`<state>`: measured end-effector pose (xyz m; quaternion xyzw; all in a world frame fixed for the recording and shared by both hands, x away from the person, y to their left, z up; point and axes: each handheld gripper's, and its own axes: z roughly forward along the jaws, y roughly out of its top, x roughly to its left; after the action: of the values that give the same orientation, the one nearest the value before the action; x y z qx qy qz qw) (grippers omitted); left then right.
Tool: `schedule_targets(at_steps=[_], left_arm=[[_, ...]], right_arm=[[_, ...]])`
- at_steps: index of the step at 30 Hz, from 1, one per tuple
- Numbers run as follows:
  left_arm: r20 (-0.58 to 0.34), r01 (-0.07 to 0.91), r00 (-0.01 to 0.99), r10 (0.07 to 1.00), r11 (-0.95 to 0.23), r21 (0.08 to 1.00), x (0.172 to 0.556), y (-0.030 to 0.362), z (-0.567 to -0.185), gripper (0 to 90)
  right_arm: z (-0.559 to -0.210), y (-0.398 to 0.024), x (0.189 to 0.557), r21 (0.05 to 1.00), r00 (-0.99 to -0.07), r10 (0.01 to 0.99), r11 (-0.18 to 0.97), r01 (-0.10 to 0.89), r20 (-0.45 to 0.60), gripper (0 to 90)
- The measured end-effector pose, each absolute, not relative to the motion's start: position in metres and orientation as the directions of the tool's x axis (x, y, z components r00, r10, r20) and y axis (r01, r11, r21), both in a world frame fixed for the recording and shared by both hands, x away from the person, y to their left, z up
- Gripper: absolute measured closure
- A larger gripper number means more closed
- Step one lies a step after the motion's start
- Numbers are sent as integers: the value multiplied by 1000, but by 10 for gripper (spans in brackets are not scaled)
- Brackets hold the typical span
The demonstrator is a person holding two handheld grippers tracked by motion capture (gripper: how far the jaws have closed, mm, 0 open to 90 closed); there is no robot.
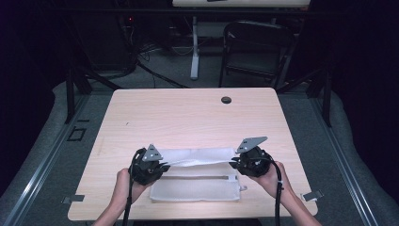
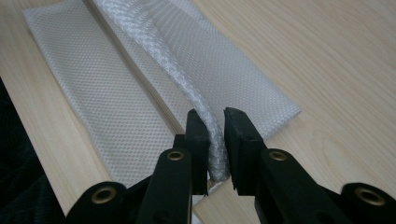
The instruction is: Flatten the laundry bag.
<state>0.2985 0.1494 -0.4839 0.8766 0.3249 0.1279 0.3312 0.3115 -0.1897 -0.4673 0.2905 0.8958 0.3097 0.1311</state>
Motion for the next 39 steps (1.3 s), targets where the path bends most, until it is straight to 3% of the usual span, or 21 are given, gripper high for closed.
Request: schedule_targets(at_steps=[22, 39], left_arm=[[41, 473, 732, 680, -551, 688, 328, 145, -458, 888], [3, 494, 726, 688, -524, 694, 352, 148, -451, 887]], right_arm=[[-444, -188, 337, 660, -768, 636, 610, 439, -78, 851], [-434, -185, 361, 663, -754, 654, 592, 458, -62, 847]])
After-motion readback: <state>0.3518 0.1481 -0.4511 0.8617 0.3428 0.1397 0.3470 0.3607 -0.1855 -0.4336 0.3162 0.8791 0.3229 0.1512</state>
